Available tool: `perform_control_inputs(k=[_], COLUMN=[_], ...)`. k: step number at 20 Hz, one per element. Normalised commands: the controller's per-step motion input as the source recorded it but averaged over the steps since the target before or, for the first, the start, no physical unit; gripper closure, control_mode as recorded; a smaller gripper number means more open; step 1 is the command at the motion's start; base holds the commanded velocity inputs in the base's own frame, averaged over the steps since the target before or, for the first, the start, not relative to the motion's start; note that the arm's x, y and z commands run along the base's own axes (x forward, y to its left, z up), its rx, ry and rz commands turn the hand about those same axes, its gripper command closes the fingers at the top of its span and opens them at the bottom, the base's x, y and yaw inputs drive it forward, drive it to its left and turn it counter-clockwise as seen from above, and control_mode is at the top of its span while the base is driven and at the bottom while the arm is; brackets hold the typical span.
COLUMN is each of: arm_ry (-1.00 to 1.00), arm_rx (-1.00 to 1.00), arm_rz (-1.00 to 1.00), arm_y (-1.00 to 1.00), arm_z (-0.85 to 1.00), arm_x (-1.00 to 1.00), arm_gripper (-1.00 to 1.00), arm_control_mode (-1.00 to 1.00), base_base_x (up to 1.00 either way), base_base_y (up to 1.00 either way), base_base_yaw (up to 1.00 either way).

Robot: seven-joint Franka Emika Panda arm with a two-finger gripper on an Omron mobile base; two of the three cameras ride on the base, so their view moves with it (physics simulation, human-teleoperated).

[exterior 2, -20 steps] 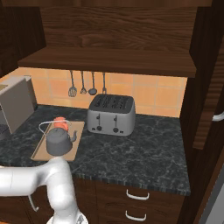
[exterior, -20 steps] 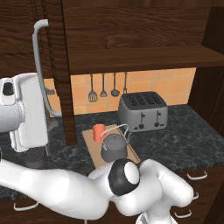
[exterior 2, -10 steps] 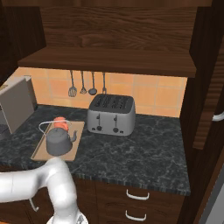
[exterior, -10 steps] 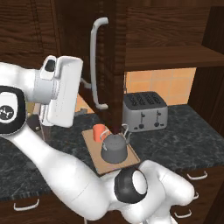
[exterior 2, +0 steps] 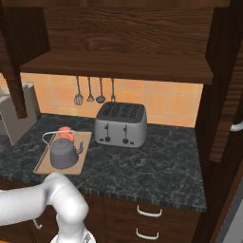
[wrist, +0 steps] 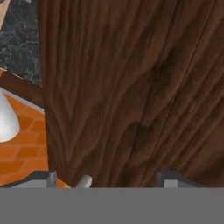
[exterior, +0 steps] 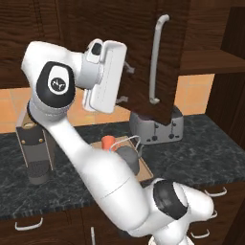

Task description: Pick the kettle from the counter and place it on the tray. Then pick the mug from the cabinet and place it on the tray. Then close the cabinet doors.

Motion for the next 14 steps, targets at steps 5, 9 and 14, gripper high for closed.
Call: perform_control_inputs(k=[5, 9, 14], arm_ry=[-0.02, 0.0, 0.0], arm_rx=[0.05, 0.1, 0.12], arm_rz=[0.06, 0.14, 0.24], arm_y=[-0.88, -0.69, -0.6], arm_z=[0.22, 0.09, 0.01], arm_x=[0.55, 0.82, 0.9], arm_gripper=[-1.0, -1.0, -1.0], arm_control_mode=[-1.0, -1.0, -1.0], base_base_x=[0.0, 0.0, 0.0], base_base_y=[0.0, 0.0, 0.0], base_base_yaw=[0.0, 0.0, 0.0])
